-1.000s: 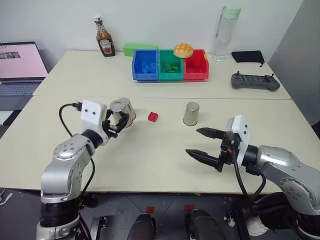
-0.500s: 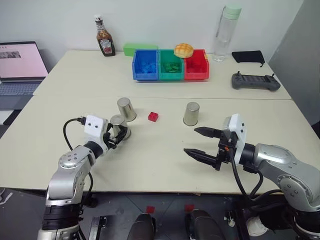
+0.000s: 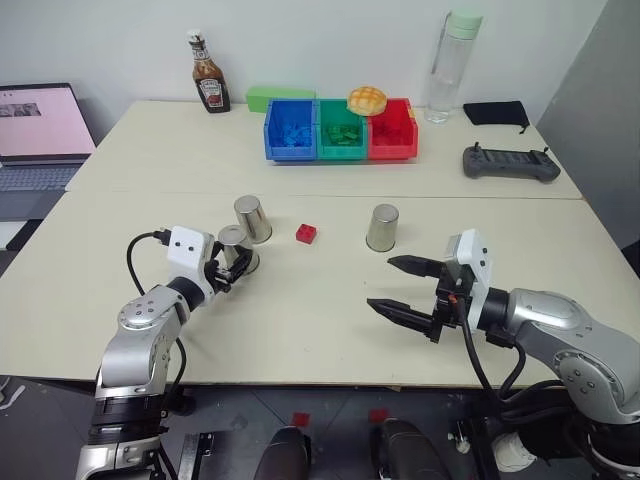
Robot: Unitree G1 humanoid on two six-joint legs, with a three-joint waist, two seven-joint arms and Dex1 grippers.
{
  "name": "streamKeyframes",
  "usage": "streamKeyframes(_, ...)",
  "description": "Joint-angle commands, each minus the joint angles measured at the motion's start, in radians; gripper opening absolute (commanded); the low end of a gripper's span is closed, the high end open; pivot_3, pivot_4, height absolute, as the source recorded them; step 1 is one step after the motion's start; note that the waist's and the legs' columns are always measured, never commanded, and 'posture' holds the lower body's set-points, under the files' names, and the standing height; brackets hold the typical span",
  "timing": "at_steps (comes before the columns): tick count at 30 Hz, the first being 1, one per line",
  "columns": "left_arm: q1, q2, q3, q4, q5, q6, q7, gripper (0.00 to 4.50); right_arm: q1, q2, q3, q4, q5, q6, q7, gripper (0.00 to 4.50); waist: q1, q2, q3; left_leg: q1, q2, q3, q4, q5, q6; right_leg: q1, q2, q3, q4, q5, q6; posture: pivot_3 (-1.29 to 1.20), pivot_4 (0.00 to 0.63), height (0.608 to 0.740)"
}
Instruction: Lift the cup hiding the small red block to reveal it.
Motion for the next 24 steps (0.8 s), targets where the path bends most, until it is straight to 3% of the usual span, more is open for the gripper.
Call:
streamKeyframes(1, -0.003, 0.016, 0.007, -0.021, -0.001, -0.007, -0.003, 2.73, 0.000, -0.004, -0.017, -0.029, 0.005, -0.023, 0.008, 4.50, 0.000, 0.000, 0.000, 0.000, 0.000, 0.000, 0.000, 0.000, 0.000, 0.000, 0.000, 0.000, 0.000, 0.000, 0.000, 0.00, 0.150, 0.740)
streamKeyframes(4, 0.000, 0.017, 0.008, -0.027, -0.003, -0.002, -0.003, 2.73, 0.000, -0.005, -0.018, -0.030, 0.006, -0.023, 0.009, 4.50, 0.000, 0.000, 0.000, 0.000, 0.000, 0.000, 0.000, 0.000, 0.000, 0.000, 0.000, 0.000, 0.000, 0.000, 0.000, 0.00, 0.150, 0.740)
streamKeyframes(6, 0.001, 0.018, 0.012, -0.034, -0.010, 0.002, -0.006, 3.43, -0.001, -0.004, -0.016, -0.031, 0.006, -0.021, 0.007, 4.50, 0.000, 0.000, 0.000, 0.000, 0.000, 0.000, 0.000, 0.000, 0.000, 0.000, 0.000, 0.000, 0.000, 0.000, 0.000, 0.00, 0.150, 0.740)
streamKeyframes(12, 0.008, 0.023, 0.024, -0.062, -0.031, 0.022, -0.010, 4.43, 0.000, -0.005, -0.017, -0.033, 0.007, -0.020, 0.007, 4.50, 0.000, 0.000, 0.000, 0.000, 0.000, 0.000, 0.000, 0.000, 0.000, 0.000, 0.000, 0.000, 0.000, 0.000, 0.000, 0.00, 0.150, 0.740)
streamKeyframes(24, 0.031, 0.040, 0.060, -0.161, -0.067, 0.053, 0.008, 4.49, 0.010, -0.008, -0.016, -0.023, 0.000, -0.040, 0.019, 4.50, 0.000, 0.000, 0.000, 0.000, 0.000, 0.000, 0.000, 0.000, 0.000, 0.000, 0.000, 0.000, 0.000, 0.000, 0.000, 0.00, 0.150, 0.740)
